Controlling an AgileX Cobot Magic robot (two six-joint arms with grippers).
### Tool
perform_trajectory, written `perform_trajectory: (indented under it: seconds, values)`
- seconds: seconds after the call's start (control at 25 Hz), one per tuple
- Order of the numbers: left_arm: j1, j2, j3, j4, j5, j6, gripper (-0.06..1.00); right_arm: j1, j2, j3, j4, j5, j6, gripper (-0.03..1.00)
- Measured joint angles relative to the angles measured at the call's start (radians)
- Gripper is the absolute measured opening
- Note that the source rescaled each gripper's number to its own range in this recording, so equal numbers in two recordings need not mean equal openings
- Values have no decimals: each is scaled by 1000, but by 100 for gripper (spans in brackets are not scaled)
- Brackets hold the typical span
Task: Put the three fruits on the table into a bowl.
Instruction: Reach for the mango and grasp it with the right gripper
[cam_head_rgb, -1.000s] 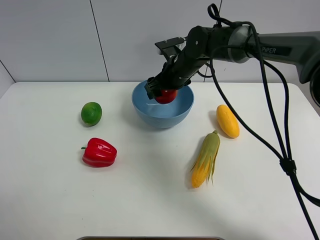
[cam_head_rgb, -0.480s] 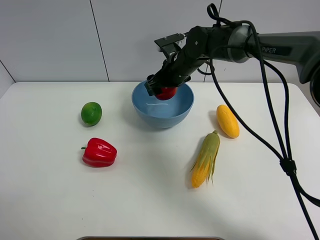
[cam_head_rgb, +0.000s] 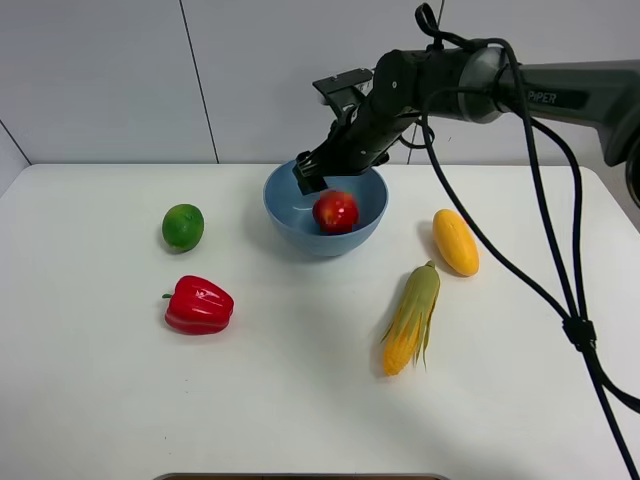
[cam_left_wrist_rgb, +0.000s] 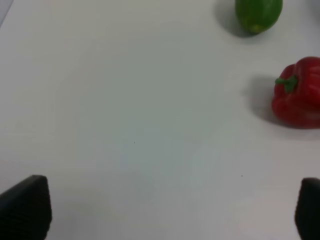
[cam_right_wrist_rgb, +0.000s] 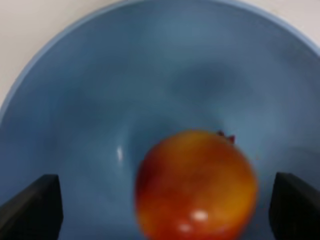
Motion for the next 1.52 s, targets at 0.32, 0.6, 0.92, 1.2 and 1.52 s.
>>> perform_trajectory:
  seconds: [0.32, 0.6, 0.92, 1.2, 1.52]
  values:
    - [0, 0, 0, 0, 0, 0, 100, -55, -106, -85, -40, 184, 120, 64]
    - [0, 0, 0, 0, 0, 0, 100, -191, -147, -90, -57, 352, 148, 64]
    - [0, 0, 0, 0, 0, 0, 100, -274, -147, -90, -153, 455, 212, 64]
    - [0, 0, 0, 0, 0, 0, 100, -296, -99, -90, -157, 499, 229, 64]
    - [0, 0, 0, 0, 0, 0, 100, -296, 23, -90, -157, 520, 252, 64]
